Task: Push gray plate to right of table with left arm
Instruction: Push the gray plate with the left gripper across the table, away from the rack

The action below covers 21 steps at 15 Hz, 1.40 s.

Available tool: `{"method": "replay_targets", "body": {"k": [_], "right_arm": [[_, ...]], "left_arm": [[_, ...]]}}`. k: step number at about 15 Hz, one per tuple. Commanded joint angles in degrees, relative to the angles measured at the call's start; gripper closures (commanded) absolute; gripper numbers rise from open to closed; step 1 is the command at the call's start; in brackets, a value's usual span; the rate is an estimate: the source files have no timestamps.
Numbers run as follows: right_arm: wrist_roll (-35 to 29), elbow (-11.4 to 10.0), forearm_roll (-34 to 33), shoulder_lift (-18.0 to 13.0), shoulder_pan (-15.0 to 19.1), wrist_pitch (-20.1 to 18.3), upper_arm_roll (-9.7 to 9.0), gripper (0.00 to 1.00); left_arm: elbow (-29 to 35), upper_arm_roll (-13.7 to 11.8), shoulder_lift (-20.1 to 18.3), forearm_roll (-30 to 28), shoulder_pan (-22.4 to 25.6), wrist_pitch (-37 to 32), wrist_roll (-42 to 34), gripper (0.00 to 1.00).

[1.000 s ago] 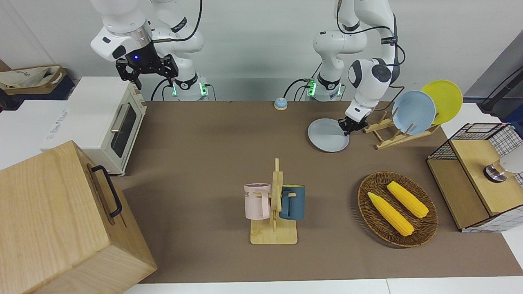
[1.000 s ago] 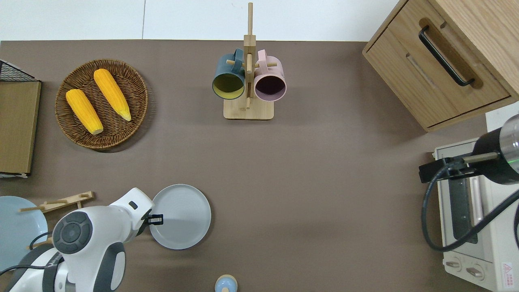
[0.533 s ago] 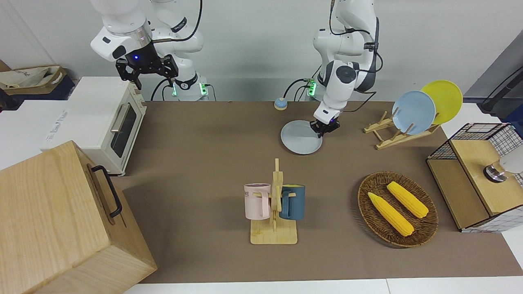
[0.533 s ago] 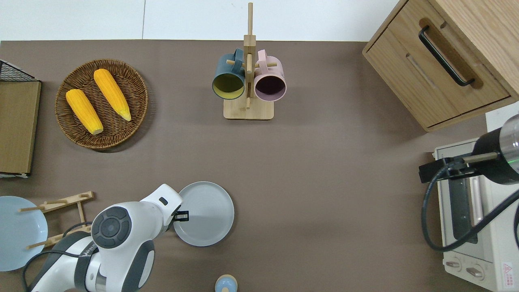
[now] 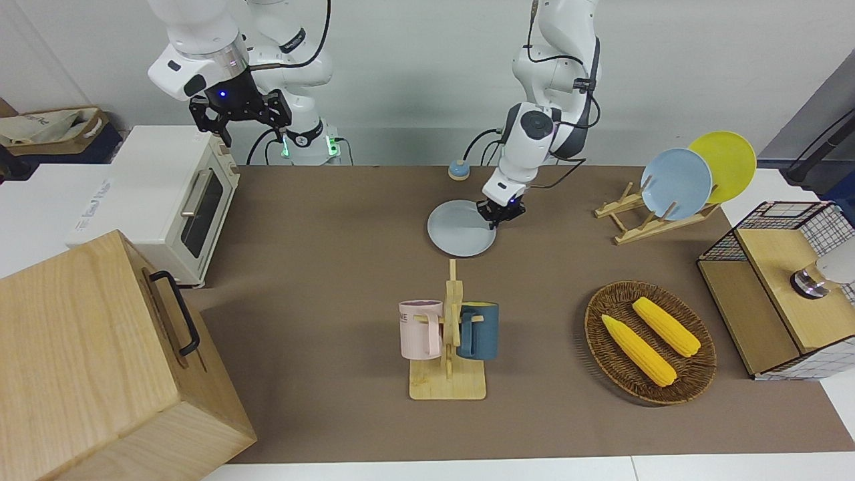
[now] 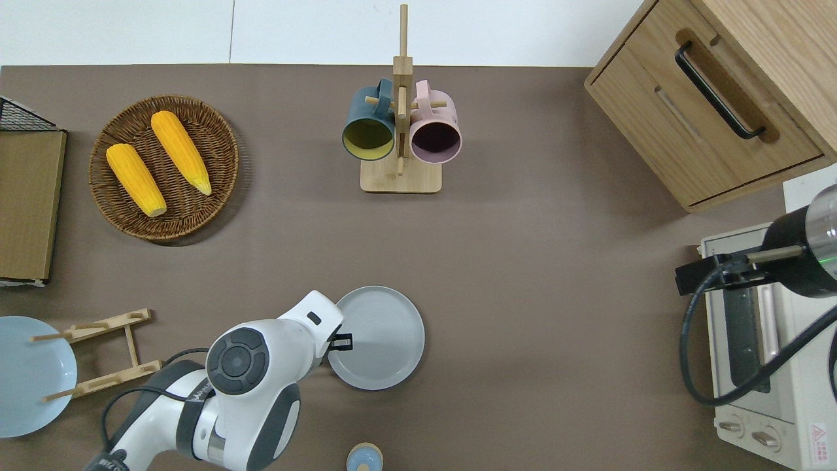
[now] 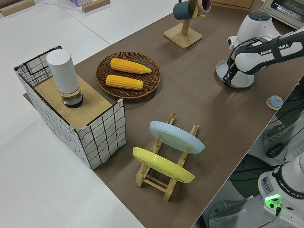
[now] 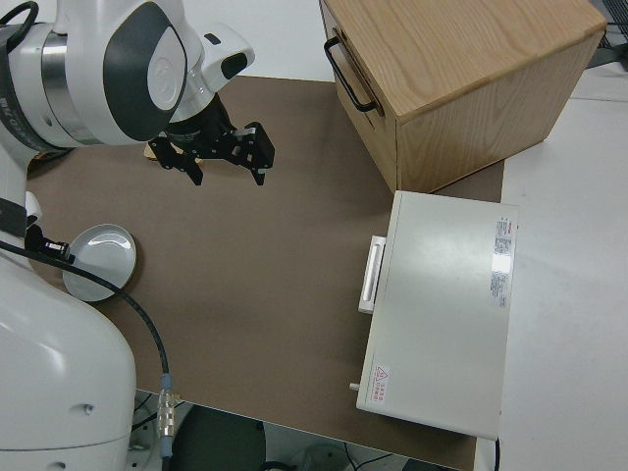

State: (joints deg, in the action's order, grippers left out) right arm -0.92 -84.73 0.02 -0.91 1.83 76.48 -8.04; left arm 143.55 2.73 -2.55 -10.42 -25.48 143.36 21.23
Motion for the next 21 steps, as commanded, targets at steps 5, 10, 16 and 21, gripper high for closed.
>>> {"method": "replay_targets", "body": {"k": [5,10,16,21], "right_arm": [[-0.8,0.5,0.2,-0.1,1.1,-0.9,-0.92,0.017],[-0.8,0.5,0.2,-0.1,1.1,-0.9,-0.92,0.017],[-0.7,0.5,0.2,-0.1,1.2,-0.9,-0.92,0.017],[-0.7,0.5,0.2,-0.1,1.2,-0.9,-0.92,0.017]], "left_arm": [[-7.5,1.4,7.2,-0.9,-7.2,1.6,10.0,1.0],[-12.9,5.6,11.5,-0.2,-7.7,1.6,17.6,1.0],[-20.3,6.8,15.9,1.8,-12.6,1.5,28.0,1.0],[-26.2,6.8,20.2,5.6,-15.7,1.2,35.4,1.0]]}}
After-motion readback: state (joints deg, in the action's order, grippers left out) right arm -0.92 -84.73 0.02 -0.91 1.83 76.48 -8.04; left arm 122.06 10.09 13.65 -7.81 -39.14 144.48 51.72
